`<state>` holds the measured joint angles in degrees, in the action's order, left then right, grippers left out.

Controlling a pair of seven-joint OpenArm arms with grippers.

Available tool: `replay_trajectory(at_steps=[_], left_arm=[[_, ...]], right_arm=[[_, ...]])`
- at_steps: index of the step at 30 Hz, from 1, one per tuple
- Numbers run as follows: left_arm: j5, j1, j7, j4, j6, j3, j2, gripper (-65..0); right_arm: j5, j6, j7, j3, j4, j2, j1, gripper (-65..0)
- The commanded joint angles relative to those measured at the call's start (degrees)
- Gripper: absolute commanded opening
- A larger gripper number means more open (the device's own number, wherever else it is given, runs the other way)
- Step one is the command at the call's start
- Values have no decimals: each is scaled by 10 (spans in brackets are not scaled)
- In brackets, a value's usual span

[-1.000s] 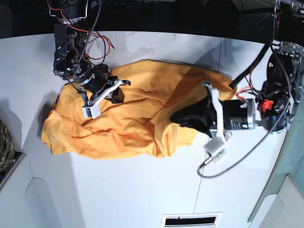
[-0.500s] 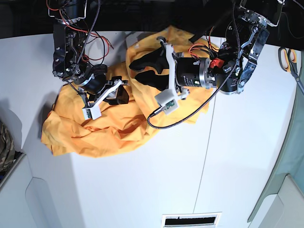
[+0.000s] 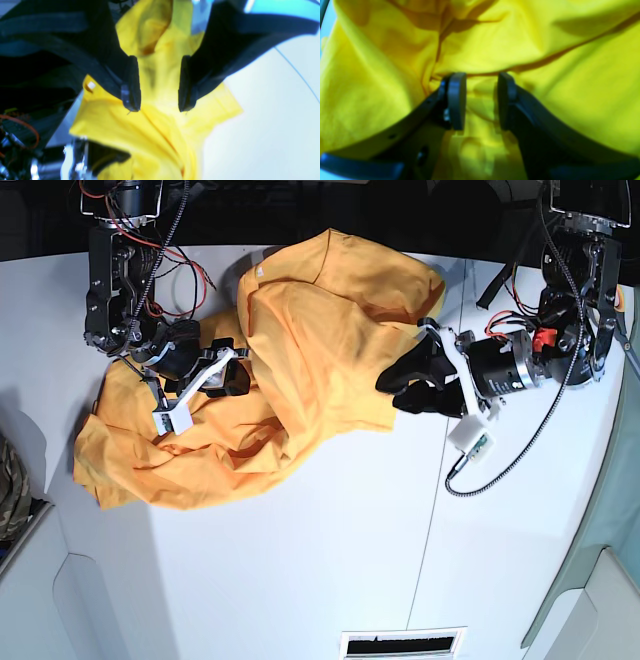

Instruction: Layout the t-shirt on the table in an organized manner, then fold the t-shirt properly

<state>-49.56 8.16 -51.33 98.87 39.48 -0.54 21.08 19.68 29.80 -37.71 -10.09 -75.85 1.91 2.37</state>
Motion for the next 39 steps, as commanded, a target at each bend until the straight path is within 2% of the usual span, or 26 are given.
replay_trajectory(at_steps=[1,3,6,8,13,16,19,24,26,28,31,33,36,39], left_arm=[[-14,4,10,8,5,1,2,-367],[21,21,29,7,5,1,-2,-357],[94,33,90,-11,0,1,-4,-292],[117,25,107,-31,-38,1,-4,-273],[143,-14,109,-73,-50,1,-4,-273],[134,-38,108,-105,-49,1,-4,-273],[121,-47,99,-132,-29,1,-5,-273],[121,-47,99,-169,-28,1,-7,-274],[120,-47,99,-170,-13,1,-12,-275],[95,-47,99,-170,5,1,-16,-312],[64,-47,82,-170,5,1,-24,-451],[67,-47,80,-170,5,1,-32,-515],[71,-52,80,-170,5,1,-36,-650],[71,-69,80,-170,5,2,-36,-650]], right_arm=[[9,4,15,-1,-11,1,8,-433],[9,4,15,-1,-10,1,8,-433],[6,4,14,-1,-8,1,8,-433],[6,4,14,-1,-8,2,7,-433],[7,4,14,-1,-8,1,7,-433],[7,4,14,-1,-8,1,7,-433],[7,4,14,-1,-8,1,7,-433],[7,4,15,-1,-8,1,7,-433],[7,4,15,-1,-8,1,7,-433],[7,4,15,-1,-8,1,7,-433],[7,4,16,-1,-8,1,7,-433],[7,4,15,-1,-8,1,7,-433],[7,4,15,-1,-8,1,7,-433],[7,4,15,-1,-8,2,7,-433]])
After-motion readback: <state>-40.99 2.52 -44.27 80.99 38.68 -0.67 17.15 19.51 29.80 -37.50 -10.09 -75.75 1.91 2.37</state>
